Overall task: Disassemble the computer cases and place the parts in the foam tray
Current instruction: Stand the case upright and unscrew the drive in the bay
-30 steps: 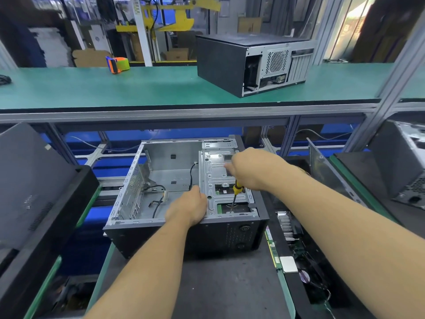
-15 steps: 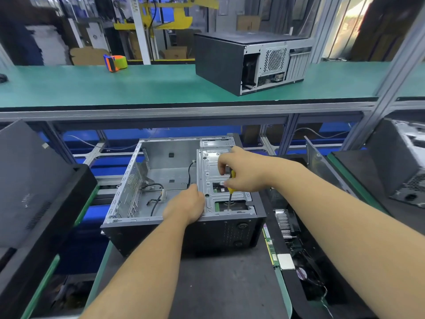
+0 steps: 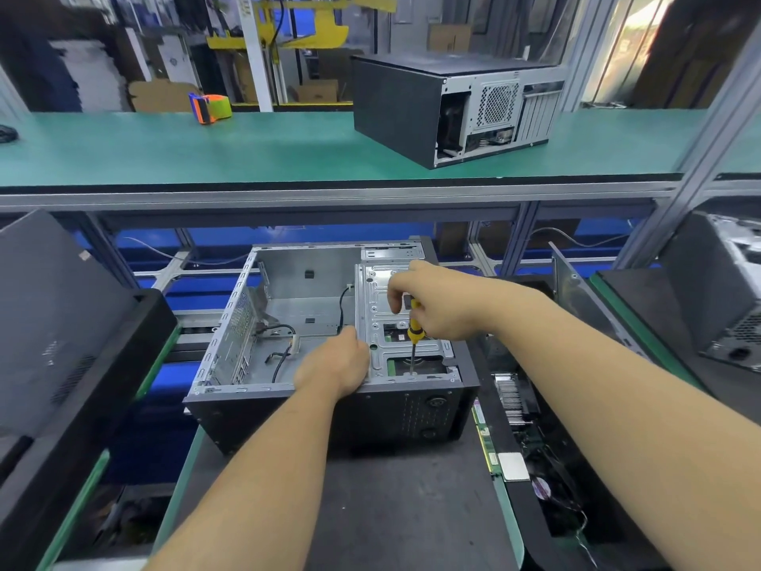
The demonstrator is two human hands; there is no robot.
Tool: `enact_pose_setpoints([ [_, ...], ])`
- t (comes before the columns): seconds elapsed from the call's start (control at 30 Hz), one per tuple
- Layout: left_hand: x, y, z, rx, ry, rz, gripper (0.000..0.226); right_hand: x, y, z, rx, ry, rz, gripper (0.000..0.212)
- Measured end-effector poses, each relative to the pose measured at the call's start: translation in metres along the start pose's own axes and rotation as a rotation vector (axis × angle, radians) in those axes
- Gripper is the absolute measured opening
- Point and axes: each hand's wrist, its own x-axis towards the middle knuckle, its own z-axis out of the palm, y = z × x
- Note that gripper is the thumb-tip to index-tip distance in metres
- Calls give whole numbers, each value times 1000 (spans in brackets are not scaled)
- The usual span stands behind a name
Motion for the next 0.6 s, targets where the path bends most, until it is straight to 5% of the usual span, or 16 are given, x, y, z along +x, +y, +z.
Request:
enact_pose_setpoints([
  [0.23, 0, 0, 0, 9, -4, 6, 31, 6, 2, 2, -205, 58, 203, 26],
  [0.6, 6, -4, 2, -18, -39, -2, 30, 1, 8, 4, 15, 75, 12, 7],
])
